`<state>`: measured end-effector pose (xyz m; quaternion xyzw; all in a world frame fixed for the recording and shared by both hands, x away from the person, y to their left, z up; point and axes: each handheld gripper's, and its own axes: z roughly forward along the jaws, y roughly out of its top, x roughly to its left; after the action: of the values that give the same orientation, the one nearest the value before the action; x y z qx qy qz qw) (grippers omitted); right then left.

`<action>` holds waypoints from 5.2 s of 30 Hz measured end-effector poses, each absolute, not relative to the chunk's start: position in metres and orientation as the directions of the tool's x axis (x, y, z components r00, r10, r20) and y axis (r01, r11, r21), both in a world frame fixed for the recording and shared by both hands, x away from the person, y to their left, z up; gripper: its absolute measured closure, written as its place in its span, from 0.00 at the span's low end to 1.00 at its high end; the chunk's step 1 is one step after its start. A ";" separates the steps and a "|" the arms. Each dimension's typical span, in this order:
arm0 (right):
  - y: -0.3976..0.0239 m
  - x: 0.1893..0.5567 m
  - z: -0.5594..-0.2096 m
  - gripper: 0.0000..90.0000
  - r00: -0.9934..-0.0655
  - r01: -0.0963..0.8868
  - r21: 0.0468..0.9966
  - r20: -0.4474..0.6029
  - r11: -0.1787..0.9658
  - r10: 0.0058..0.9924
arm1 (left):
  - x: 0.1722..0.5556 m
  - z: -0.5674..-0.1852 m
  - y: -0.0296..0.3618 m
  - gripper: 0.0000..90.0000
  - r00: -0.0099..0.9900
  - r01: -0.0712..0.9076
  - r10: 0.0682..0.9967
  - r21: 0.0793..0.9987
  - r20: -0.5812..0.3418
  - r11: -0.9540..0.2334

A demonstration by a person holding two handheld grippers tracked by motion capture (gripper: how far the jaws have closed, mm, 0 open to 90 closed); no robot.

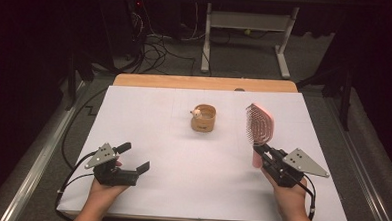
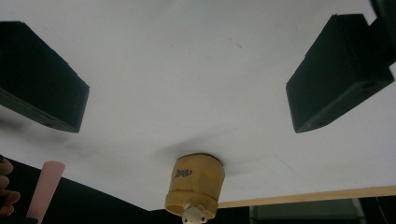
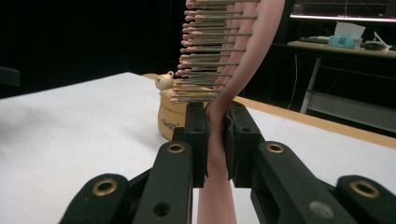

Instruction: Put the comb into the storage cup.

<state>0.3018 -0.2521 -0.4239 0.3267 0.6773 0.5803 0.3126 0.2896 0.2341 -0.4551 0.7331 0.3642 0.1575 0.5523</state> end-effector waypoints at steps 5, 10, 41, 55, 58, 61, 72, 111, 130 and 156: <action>-0.257 0.304 -0.426 0.91 -0.583 0.093 0.993 -0.005 0.073 0.813 | 0.289 -0.455 0.234 0.00 0.684 0.354 0.709 0.928 -0.172 -0.116; -0.266 0.306 -0.428 0.91 -0.575 0.107 0.994 0.033 0.035 0.817 | 0.289 -0.454 0.235 0.00 0.685 0.352 0.709 0.929 -0.171 -0.116; -0.227 0.334 -0.415 0.91 -0.581 0.133 0.991 0.071 0.008 0.811 | 0.290 -0.455 0.236 0.00 0.713 0.332 0.685 0.932 -0.147 -0.146; -0.203 0.361 -0.403 0.91 -0.589 0.114 0.993 0.076 -0.011 0.804 | 0.289 -0.456 0.236 0.00 0.726 0.322 0.675 0.932 -0.132 -0.164; -0.201 0.364 -0.401 0.91 -0.590 0.111 0.994 0.073 -0.009 0.804 | 0.289 -0.456 0.235 0.00 0.726 0.324 0.675 0.931 -0.132 -0.166; -0.197 0.370 -0.397 0.91 -0.593 0.104 0.994 0.075 -0.016 0.802 | 0.289 -0.456 0.235 0.00 0.727 0.322 0.674 0.932 -0.133 -0.163; -0.178 0.388 -0.388 0.91 -0.604 0.094 0.995 0.071 -0.018 0.794 | 0.290 -0.457 0.235 0.00 0.729 0.321 0.671 0.933 -0.133 -0.164; -0.126 0.450 -0.382 0.91 -0.595 0.105 0.993 0.106 -0.054 0.796 | 0.290 -0.457 0.235 0.00 0.733 0.314 0.664 0.939 -0.145 -0.142; -0.120 0.465 -0.400 0.91 -0.578 0.151 0.986 0.147 -0.072 0.803 | 0.290 -0.457 0.235 0.00 0.735 0.314 0.663 0.938 -0.144 -0.144; -0.115 0.465 -0.423 0.91 -0.561 0.185 0.980 0.165 -0.072 0.811 | 0.290 -0.458 0.235 0.00 0.739 0.318 0.658 0.936 -0.143 -0.153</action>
<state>0.4646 -0.1146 -0.4230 0.3941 0.6323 0.6168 0.2537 0.2898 0.2348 -0.4582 0.7442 0.3277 0.1513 0.5621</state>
